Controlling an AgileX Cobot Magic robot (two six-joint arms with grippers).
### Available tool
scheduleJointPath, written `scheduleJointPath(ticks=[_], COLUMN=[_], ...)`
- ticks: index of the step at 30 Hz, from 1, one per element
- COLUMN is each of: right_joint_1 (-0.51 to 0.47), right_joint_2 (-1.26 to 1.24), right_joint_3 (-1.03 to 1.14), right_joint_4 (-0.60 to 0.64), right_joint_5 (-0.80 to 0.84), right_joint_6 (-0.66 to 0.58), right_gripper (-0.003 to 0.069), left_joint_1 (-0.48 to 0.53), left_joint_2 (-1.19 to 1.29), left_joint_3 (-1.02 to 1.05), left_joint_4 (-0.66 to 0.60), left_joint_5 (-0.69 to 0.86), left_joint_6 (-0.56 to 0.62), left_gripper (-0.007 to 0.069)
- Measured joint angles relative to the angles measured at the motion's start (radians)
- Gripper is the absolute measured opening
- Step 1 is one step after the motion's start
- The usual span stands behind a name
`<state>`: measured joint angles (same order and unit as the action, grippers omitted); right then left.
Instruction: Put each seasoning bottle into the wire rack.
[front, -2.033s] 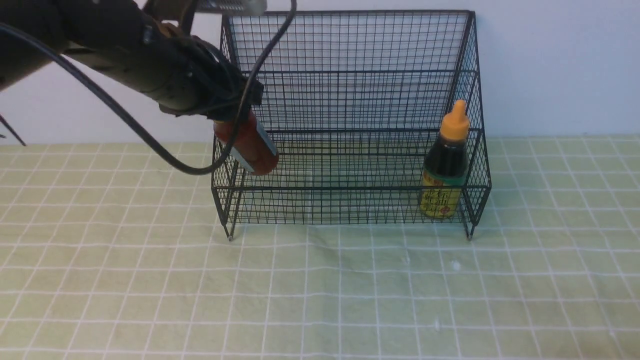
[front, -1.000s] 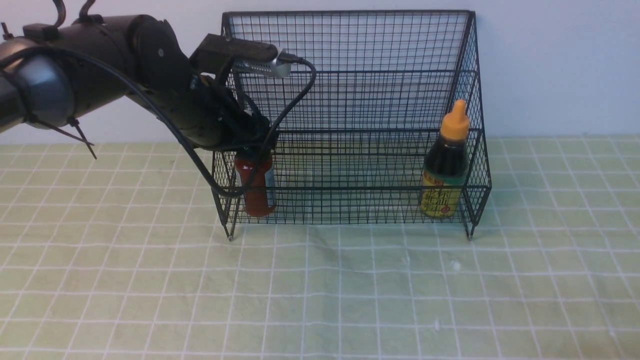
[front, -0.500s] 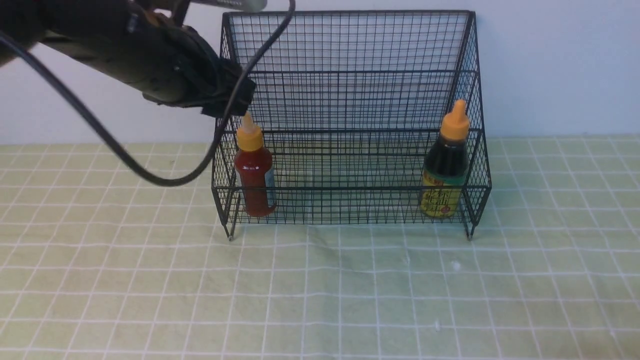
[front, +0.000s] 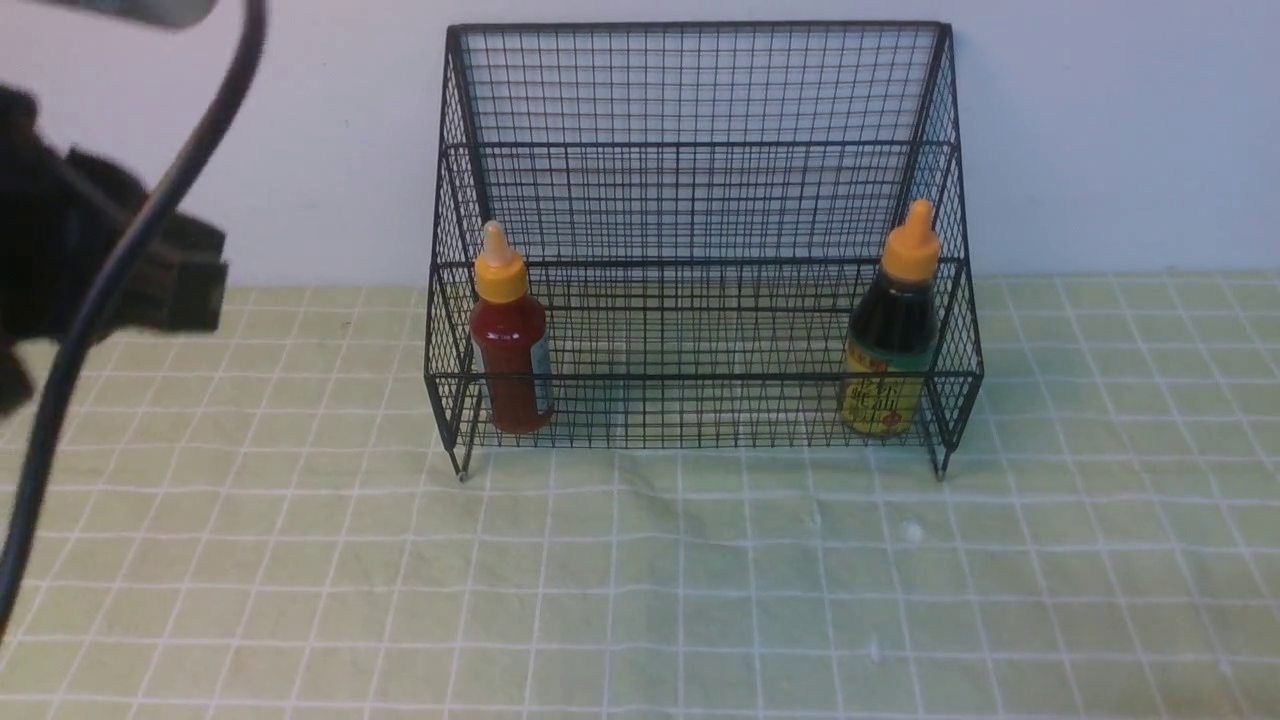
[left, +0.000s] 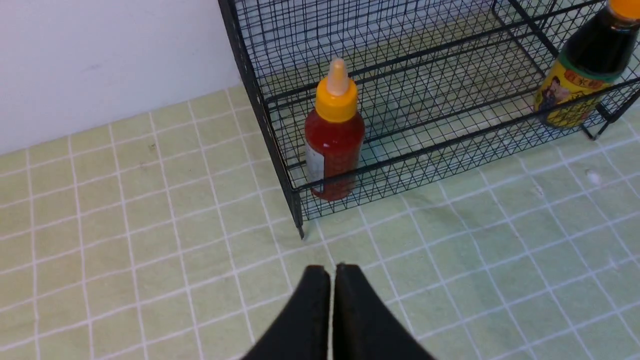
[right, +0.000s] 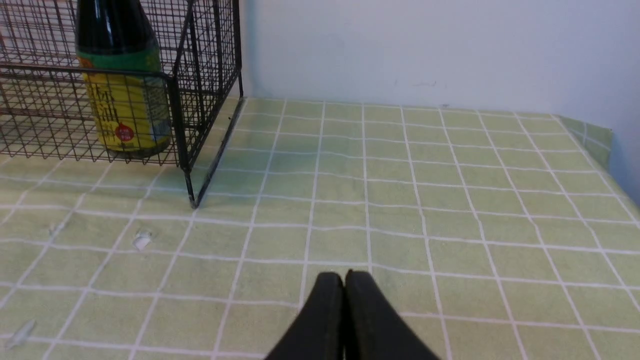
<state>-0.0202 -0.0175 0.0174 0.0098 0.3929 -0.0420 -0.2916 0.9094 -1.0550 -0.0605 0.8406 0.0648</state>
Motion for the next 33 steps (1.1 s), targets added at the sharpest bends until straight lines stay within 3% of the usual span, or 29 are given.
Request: scheduleJointPath(ticks=[4,12,19,24,28,32,33], right_joint_1=[0.0,0.0,0.0,0.0,0.0,0.0,0.0], right_joint_2=[0.0,0.0,0.0,0.0,0.0,0.0,0.0], right_joint_3=[0.0,0.0,0.0,0.0,0.0,0.0,0.0], right_joint_4=[0.0,0.0,0.0,0.0,0.0,0.0,0.0], right_joint_5=[0.0,0.0,0.0,0.0,0.0,0.0,0.0], right_joint_6=[0.001,0.001,0.001,0.01,0.012,0.012,0.012], right_gripper=[-0.0012,-0.0012,-0.0012,-0.0012,-0.0012,-0.0012,-0.0012], left_joint_1=[0.0,0.0,0.0,0.0,0.017,0.123,0.128], left_joint_2=[-0.188,-0.426,-0.488,-0.491,-0.523,-0.649,-0.656], left_joint_3=[0.195,0.372,0.397,0.399,0.441,0.638,0.638], left_joint_4=[-0.003,-0.003,-0.002,0.019,0.044,0.044,0.044], left_joint_5=[-0.061,-0.004,0.113,0.11,0.013,-0.245,-0.245], left_joint_6=[-0.001,-0.001,0.005,0.006,0.011,0.036,0.038], left_gripper=[-0.0007,-0.0007,-0.0007,-0.0007,-0.0007,-0.0007,-0.0007])
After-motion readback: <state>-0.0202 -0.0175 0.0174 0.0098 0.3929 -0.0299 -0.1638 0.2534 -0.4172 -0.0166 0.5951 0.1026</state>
